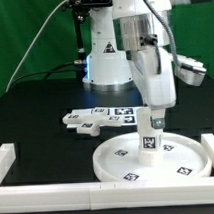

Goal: Assemble round table

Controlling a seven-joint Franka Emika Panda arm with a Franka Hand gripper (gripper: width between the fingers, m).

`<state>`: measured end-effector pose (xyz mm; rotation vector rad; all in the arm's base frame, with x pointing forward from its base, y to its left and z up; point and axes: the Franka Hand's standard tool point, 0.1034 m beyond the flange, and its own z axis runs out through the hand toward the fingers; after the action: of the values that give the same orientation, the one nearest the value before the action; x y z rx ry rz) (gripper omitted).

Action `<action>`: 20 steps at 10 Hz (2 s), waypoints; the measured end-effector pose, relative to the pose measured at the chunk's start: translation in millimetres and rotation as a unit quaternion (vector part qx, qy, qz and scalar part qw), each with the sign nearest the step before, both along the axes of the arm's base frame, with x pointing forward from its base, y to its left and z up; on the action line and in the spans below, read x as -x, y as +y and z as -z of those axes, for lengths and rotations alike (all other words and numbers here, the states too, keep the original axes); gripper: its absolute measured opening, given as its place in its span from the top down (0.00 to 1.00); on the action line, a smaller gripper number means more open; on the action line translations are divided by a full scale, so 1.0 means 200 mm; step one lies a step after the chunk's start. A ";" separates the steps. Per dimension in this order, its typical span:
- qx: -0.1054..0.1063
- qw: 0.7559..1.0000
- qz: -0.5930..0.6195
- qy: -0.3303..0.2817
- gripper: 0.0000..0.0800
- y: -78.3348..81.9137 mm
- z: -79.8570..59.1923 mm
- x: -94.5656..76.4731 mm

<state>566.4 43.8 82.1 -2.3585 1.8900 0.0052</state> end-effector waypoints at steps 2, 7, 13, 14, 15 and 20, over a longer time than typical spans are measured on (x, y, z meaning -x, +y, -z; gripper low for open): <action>0.005 0.997 -0.080 -0.008 0.19 0.00 0.00 0.00; 0.039 0.921 -0.387 -0.031 0.19 -0.01 -0.01 -0.01; 0.044 0.901 -0.431 -0.032 0.50 -0.06 0.02 0.00; 0.041 0.920 -0.389 -0.029 0.50 -0.06 0.02 0.00; 0.039 0.936 -0.350 -0.025 0.50 -0.06 0.02 0.00; 0.015 1.000 -0.017 0.007 0.50 -0.05 0.03 0.01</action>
Offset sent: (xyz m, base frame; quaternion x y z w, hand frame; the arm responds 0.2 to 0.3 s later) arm 0.0000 0.0000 0.0000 0.0000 0.0000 -0.1296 0.9916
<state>563.6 34.3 75.8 -2.4172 1.8694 -0.0039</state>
